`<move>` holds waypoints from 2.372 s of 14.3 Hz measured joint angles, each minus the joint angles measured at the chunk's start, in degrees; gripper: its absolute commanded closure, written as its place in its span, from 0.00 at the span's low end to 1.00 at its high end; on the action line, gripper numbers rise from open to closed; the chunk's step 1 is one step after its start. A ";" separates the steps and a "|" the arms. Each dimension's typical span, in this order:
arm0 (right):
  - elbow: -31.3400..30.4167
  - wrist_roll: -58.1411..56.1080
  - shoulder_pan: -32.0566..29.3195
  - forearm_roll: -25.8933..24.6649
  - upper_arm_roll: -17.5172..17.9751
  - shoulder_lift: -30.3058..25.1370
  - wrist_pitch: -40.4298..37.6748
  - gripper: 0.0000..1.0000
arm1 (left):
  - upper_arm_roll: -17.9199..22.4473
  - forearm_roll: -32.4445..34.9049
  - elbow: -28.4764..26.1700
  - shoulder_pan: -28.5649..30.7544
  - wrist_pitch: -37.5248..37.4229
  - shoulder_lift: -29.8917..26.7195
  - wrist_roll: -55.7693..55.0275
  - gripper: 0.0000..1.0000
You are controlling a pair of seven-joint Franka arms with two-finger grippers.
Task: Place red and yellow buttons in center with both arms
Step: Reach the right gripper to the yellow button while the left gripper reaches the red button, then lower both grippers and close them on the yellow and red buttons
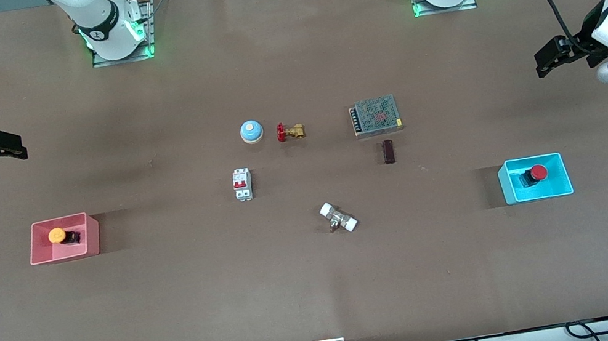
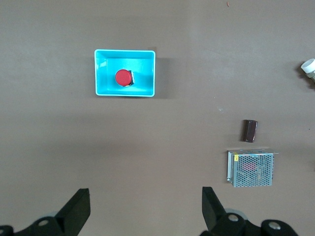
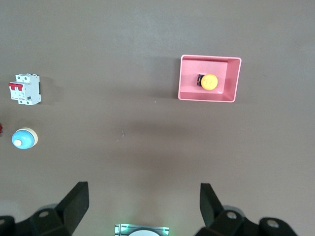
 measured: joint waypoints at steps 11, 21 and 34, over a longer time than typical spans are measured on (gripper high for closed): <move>-4.63 -0.18 -1.02 -1.53 -0.38 4.23 8.10 0.00 | -0.04 0.00 0.00 -0.14 -0.11 0.12 -0.01 0.00; -18.88 1.97 -4.84 -8.74 -3.07 12.58 36.74 0.00 | 0.70 0.94 5.86 1.32 5.95 15.97 0.04 0.00; -23.90 -0.94 -7.23 -8.69 -3.75 19.17 51.67 0.00 | 0.94 6.14 -1.37 3.82 35.57 31.40 4.98 0.00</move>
